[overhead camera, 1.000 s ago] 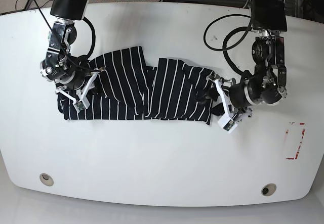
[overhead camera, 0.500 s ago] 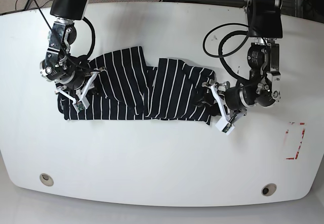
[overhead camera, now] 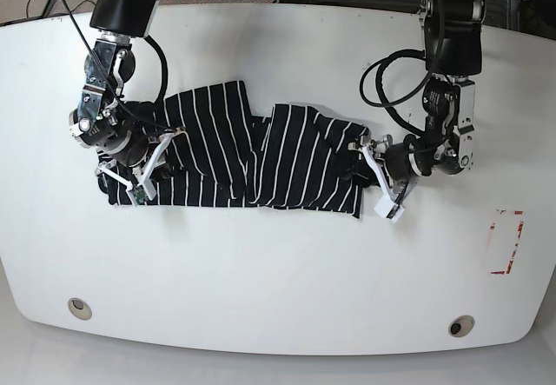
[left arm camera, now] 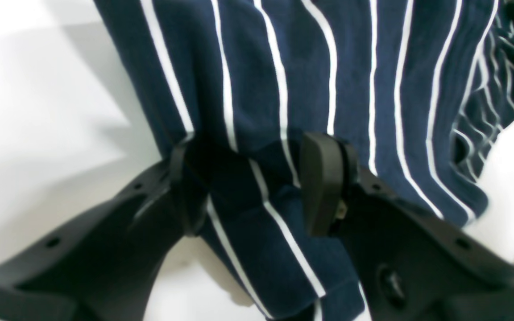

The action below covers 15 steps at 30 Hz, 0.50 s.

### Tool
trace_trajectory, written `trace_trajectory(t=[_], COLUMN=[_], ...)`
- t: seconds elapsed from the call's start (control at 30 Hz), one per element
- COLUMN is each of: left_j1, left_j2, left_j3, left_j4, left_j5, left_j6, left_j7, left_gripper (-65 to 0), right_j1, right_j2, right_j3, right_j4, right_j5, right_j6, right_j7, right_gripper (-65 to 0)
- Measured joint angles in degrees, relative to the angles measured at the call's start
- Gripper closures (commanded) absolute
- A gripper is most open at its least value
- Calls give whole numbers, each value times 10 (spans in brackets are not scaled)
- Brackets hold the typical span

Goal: Layout the t-shirt on the table in an organized manner, then fold the t-shirt properly
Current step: 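Release the folded end and move the left gripper to the fold's edge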

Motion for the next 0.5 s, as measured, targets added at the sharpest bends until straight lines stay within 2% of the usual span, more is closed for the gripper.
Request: trace_trajectory(t=[0.23,0.33,0.43,0.5], left_j1=[1,6,10,9], left_j2=[0,0,0,0], left_j3=[0,-1,-2,-3], left_j4=[12,55,108,144], left_j5=[1,8,-13,-25], left_j6=[2,2,1,4], left_j7=[8,44,51,60], left_gripper=[-286,-286,-290,-315], right_j1=[5,8,11,11], right_j2=[0,0,0,0], right_j3=[0,0,0,0], right_j4=[12,26,33,33], right_j5=[-1,0,0,0], right_j6=[0,0,0,0], right_j7=[-32,-31,-29,-29], right_gripper=[-101,-101,-101,-101])
